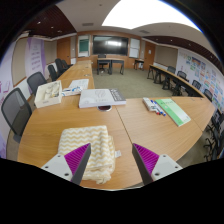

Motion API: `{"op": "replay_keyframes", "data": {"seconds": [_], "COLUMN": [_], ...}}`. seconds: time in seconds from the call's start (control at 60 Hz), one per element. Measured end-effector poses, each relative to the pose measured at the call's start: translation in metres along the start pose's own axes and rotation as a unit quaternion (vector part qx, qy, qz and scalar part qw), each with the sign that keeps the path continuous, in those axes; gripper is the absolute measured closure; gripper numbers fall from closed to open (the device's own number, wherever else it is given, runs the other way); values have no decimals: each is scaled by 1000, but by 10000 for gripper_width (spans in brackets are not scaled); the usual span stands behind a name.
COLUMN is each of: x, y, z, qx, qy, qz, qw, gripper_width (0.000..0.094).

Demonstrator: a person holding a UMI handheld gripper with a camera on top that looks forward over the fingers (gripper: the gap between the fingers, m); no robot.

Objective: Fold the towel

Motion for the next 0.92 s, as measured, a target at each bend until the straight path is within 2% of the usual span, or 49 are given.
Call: {"op": "replay_keyframes", "data": {"seconds": [0.283,0.583,0.917], "x": [-29,-13,-11], "y": [51,79,79], "z": [-137,-286,-332], "qx": [-17,-29,-31], "qy": [-38,-57,-70], "qz": [-35,-71,-53], "qw": [999,995,996], "gripper_width": [81,81,83]}}
Point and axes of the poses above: the point between the fingertips, and its own axes, seen from behind it with the camera up: y to the left, x down, z forward, the way the camera looks, the point moved 5 cm from there along -z, backward, against the way the camera looks, and after that the axes turned 12 degrees about -y, right-handed, at the moved point
